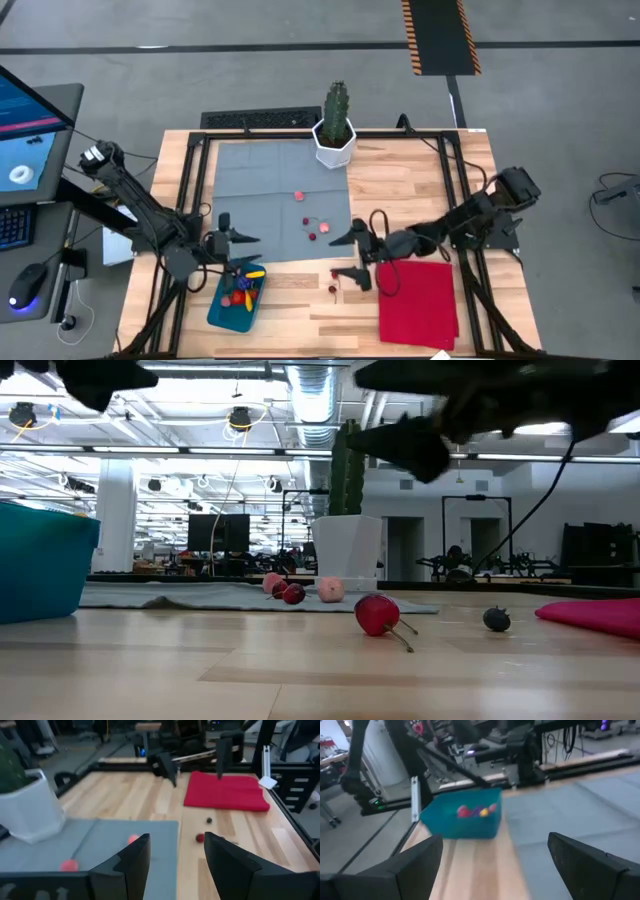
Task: Pick and placing Produce into tupperware
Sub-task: Put the peach into the blue bin
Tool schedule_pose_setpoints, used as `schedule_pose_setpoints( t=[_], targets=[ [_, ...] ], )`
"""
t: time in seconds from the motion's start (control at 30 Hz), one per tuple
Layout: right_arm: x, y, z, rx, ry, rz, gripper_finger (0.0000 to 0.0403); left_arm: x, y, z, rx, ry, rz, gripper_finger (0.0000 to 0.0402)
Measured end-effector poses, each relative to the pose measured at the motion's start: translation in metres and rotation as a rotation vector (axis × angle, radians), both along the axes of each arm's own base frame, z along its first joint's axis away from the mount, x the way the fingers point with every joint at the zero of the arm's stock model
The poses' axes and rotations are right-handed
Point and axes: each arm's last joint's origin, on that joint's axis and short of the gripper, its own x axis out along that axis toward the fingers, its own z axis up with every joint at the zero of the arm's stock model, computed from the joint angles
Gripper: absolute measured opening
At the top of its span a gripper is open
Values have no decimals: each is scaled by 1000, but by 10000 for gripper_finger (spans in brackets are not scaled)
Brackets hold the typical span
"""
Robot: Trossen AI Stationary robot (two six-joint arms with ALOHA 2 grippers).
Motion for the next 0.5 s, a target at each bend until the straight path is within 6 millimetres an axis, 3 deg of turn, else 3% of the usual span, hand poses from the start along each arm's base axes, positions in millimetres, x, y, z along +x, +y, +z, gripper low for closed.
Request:
schedule_pose_setpoints(
  t=[0.3, 0.5],
  targets=[
    [18, -60, 4, -13, -14, 47, 383, 17, 10, 11, 75, -38, -136, 177],
    [21, -87, 5, 10, -20, 0, 383, 39, 41, 20, 92, -88, -256, 177]
  ],
)
